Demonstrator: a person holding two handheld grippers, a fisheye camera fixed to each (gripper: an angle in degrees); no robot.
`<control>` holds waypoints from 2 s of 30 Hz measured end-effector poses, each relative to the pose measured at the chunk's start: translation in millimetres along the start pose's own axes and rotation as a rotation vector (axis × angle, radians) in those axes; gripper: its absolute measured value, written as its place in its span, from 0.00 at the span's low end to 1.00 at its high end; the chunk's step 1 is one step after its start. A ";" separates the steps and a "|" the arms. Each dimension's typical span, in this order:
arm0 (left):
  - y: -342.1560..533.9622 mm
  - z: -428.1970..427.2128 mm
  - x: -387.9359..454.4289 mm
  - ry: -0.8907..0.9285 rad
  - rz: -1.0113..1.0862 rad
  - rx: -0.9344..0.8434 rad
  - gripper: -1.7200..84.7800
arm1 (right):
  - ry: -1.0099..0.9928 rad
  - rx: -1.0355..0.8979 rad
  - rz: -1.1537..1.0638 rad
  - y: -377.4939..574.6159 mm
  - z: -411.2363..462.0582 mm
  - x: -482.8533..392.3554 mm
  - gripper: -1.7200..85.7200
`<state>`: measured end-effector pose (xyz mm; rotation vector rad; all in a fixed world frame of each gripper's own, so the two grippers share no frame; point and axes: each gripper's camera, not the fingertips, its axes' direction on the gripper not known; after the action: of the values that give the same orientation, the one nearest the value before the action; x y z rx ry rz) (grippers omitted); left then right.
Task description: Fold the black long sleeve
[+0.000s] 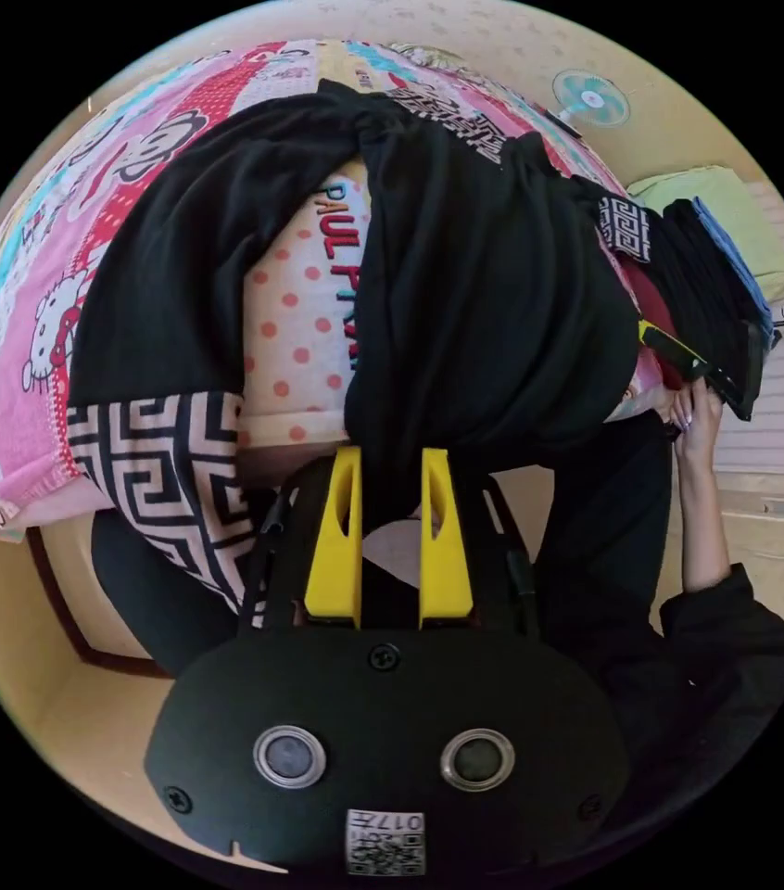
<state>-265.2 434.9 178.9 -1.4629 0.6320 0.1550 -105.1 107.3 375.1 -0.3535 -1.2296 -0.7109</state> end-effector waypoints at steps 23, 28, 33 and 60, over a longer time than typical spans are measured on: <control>108.4 -153.7 -166.2 0.227 -0.382 0.383 0.17 | -0.674 0.192 0.387 89.9 -98.0 140.8 0.03; 104.2 -165.6 -171.9 0.209 -0.436 0.364 0.11 | -0.751 0.146 0.367 62.3 -75.5 139.6 0.02; 144.9 -279.4 -171.1 0.105 -0.283 0.471 0.02 | -0.748 0.047 0.351 34.1 -64.3 138.4 0.02; 307.5 -258.0 -401.5 0.655 -0.781 0.974 0.14 | -0.878 -0.077 0.362 -27.1 -4.2 156.5 0.03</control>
<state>-820.7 339.4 110.5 -0.6749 0.4807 -1.1337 -95.1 37.6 517.5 -0.9931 -1.8902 -0.2728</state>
